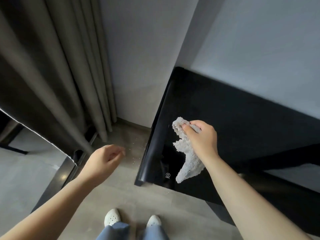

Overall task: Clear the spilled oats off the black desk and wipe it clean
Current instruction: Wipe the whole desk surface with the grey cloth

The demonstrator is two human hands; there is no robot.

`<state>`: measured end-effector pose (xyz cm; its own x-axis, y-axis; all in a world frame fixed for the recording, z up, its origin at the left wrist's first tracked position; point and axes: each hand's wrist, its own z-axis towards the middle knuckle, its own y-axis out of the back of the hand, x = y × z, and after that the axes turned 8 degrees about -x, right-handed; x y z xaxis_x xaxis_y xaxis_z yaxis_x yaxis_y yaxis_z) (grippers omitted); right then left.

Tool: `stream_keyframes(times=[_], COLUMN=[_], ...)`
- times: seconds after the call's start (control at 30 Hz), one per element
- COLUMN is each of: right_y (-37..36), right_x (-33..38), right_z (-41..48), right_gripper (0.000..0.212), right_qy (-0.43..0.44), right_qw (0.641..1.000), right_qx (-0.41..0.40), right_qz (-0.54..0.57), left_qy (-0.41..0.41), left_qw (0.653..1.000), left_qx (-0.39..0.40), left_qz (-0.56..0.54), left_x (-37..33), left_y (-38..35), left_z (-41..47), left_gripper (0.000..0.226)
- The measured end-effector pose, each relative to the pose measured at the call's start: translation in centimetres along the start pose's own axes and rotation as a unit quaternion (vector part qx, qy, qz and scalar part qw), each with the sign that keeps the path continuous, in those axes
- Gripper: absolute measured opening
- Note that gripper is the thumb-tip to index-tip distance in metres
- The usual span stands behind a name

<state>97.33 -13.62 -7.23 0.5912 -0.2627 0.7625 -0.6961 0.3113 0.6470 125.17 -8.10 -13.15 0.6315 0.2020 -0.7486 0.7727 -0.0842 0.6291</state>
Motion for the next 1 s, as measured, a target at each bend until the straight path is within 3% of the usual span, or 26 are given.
stream_keyframes(times=[0.13, 0.27, 0.3, 0.37, 0.73, 0.8, 0.87, 0.93, 1.0], right_y=[0.5, 0.0, -0.3, -0.7, -7.9, -10.5, -13.1, -15.0, -15.7], right_x=[1.2, 1.9, 1.9, 2.0, 2.7, 2.0, 1.3, 0.0, -1.9], right_z=[3.5, 8.6, 10.3, 14.4, 36.1, 38.6, 40.1, 39.7, 38.8], right_gripper=[0.017, 0.019, 0.020, 0.021, 0.023, 0.033, 0.049, 0.055, 0.050], right_qy=[0.001, 0.009, 0.010, 0.014, 0.054, 0.059, 0.082, 0.148, 0.241], right_qw=[1.000, 0.999, 0.999, 0.998, 0.996, 0.997, 0.989, 0.965, 0.942], right_qx=[-0.020, -0.033, -0.039, -0.055, -0.070, -0.047, 0.002, 0.046, 0.045], right_qz=[0.017, 0.016, 0.019, 0.021, 0.029, -0.012, -0.124, -0.213, -0.230], left_qy=[0.001, 0.001, 0.006, 0.031, 0.097, 0.114, 0.127, 0.141, 0.163], left_qw=[1.000, 1.000, 1.000, 0.999, 0.995, 0.994, 0.992, 0.990, 0.986], left_qx=[0.003, 0.007, 0.004, 0.001, -0.001, 0.004, 0.002, 0.009, 0.020], left_qz=[0.012, -0.010, -0.011, -0.007, 0.004, 0.002, 0.013, 0.025, 0.024], left_x=[-2.5, -5.8, -6.4, -7.7, -12.0, -11.8, -11.3, -10.9, -10.6], left_y=[2.0, 2.8, 2.8, 2.3, -1.9, -2.5, -2.7, -2.8, -3.1], left_z=[2.9, 6.4, 7.4, 9.4, 21.4, 22.3, 23.5, 24.4, 24.9], left_gripper=[0.017, 0.050, 0.046, 0.009, 0.017, 0.004, 0.009, 0.022, 0.023])
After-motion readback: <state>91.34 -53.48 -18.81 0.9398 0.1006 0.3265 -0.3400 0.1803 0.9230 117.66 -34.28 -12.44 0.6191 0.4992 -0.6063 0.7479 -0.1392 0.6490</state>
